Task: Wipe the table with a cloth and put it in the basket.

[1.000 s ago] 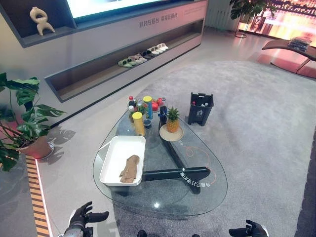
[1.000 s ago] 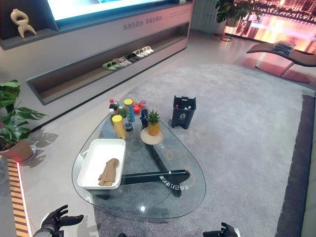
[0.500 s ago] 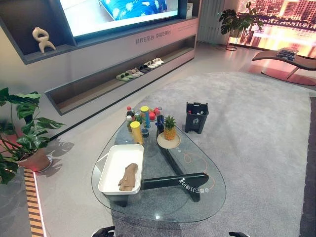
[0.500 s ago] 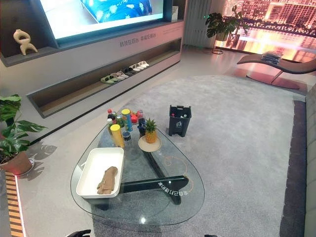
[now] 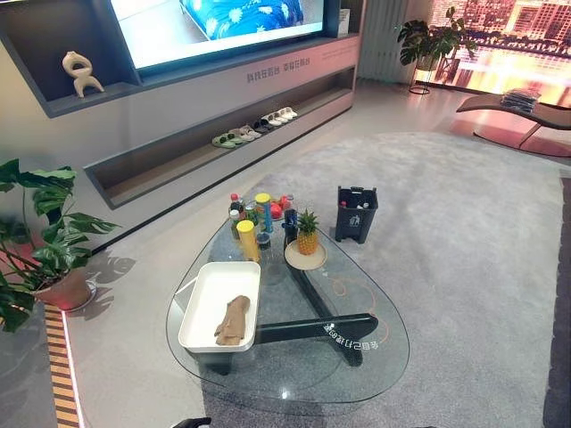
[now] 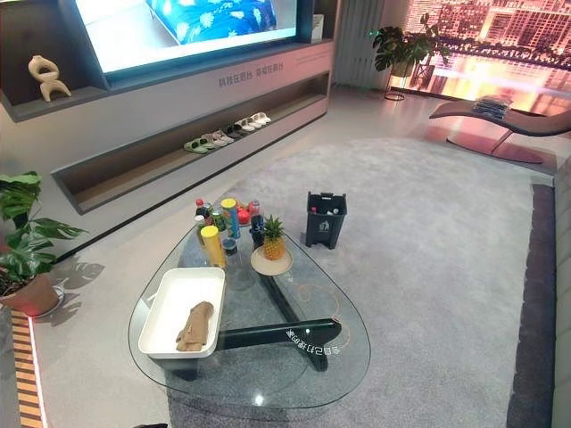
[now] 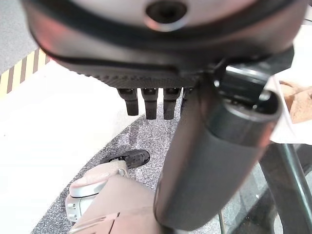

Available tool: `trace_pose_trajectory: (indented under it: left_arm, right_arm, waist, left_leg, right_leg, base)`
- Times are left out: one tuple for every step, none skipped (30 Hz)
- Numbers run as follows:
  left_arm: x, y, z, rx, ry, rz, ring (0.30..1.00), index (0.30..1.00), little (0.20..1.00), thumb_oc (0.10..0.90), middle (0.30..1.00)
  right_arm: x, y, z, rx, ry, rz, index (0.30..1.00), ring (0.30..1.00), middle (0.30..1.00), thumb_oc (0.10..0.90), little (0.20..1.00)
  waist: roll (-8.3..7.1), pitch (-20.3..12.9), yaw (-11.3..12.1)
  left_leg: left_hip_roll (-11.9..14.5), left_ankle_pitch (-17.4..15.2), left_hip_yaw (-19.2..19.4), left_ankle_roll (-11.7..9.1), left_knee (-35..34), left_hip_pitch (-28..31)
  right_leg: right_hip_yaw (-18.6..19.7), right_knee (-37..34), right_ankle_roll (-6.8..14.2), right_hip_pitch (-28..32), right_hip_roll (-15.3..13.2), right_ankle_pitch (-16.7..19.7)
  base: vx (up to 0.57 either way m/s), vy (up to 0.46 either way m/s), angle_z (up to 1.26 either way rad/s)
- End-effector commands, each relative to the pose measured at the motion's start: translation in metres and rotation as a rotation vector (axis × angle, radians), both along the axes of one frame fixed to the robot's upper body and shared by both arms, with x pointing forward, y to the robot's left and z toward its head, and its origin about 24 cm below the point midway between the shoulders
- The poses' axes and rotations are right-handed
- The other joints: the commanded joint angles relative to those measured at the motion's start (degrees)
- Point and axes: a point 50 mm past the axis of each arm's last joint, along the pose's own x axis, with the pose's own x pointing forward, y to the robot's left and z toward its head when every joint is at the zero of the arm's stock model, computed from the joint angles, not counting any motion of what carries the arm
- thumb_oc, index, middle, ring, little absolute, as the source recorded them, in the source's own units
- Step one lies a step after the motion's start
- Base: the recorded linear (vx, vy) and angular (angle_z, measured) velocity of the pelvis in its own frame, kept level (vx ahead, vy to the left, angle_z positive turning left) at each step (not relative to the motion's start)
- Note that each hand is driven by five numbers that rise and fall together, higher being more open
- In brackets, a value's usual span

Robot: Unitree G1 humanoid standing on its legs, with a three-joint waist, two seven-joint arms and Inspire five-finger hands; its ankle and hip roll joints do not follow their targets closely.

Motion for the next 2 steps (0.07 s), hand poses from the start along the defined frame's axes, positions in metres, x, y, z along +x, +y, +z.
trace_pose_trajectory:
  left_arm:
    - [0.0271,0.0034,0.0061,0.027,-0.052,-0.030,0.900,0.900,0.900,0.800,0.900]
    - [0.0271,0.0034,0.0061,0.027,-0.052,-0.030,0.900,0.900,0.900,0.800,0.900]
  right_arm:
    - [0.0248,-0.0044,0.0060,-0.029,-0.018,0.064,0.900,0.900,0.900,0.800,0.900]
    - [0.0248,-0.0044,0.0060,-0.029,-0.018,0.064,0.900,0.900,0.900,0.800,0.900]
  waist:
    - [-0.41,2.22,0.48]
    - [-0.41,2.22,0.48]
  left_leg:
    - [-2.91,-3.84,1.47,2.01,0.37,2.55]
    - [-2.91,-3.84,1.47,2.01,0.37,2.55]
  right_leg:
    - [-0.28,2.39,-0.28,0.80,0.69,-1.24]
    - [-0.28,2.39,-0.28,0.80,0.69,-1.24]
  base:
    - [0.00,0.000,0.00]
    - [0.00,0.000,0.00]
